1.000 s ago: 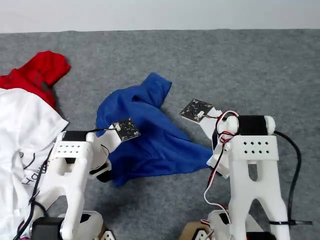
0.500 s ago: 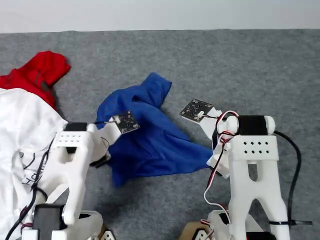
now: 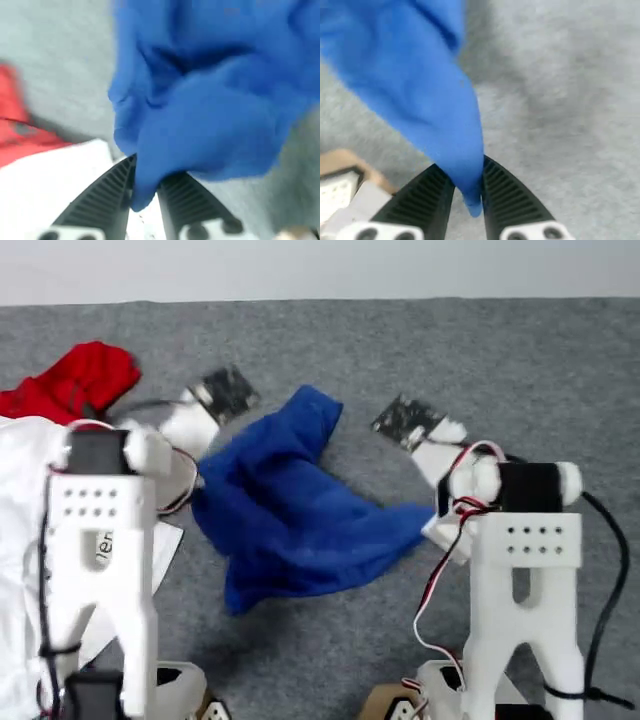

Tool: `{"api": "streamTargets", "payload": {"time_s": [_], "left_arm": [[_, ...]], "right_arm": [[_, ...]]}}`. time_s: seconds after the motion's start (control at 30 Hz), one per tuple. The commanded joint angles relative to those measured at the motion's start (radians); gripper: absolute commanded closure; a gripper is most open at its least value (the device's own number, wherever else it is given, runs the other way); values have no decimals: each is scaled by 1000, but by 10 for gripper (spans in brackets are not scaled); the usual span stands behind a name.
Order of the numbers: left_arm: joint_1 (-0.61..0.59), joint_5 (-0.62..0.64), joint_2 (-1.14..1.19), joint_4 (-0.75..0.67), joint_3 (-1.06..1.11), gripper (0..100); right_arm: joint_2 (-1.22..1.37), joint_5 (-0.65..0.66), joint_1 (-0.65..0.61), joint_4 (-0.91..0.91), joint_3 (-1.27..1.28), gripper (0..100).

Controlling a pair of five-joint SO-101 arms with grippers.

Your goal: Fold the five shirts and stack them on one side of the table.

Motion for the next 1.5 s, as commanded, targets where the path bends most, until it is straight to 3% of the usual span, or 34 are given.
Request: {"api": "streamTargets", "payload": {"time_s": [0.0, 0.23, 0.6, 0.97, 1.1, 1.3, 1.47], "left_arm": [[21, 100, -81, -38, -157, 998], [15, 219, -129, -68, -352, 998], [-25, 216, -184, -201, -674, 997], [-72, 189, -184, -235, -760, 997], [-71, 120, -189, -230, -762, 997], [-64, 112, -282, -230, -760, 997], [-72, 57, -371, -229, -760, 997]], "right_arm": [[-33, -34, 7, 28, -155, 990], [-33, -89, 8, -24, -341, 990], [-30, -110, 67, -101, -595, 990], [-35, -104, 266, -101, -700, 990], [-35, -104, 274, -99, -756, 990], [-67, -98, 275, -90, -812, 990], [-162, -5, 277, -84, -812, 990]]}}
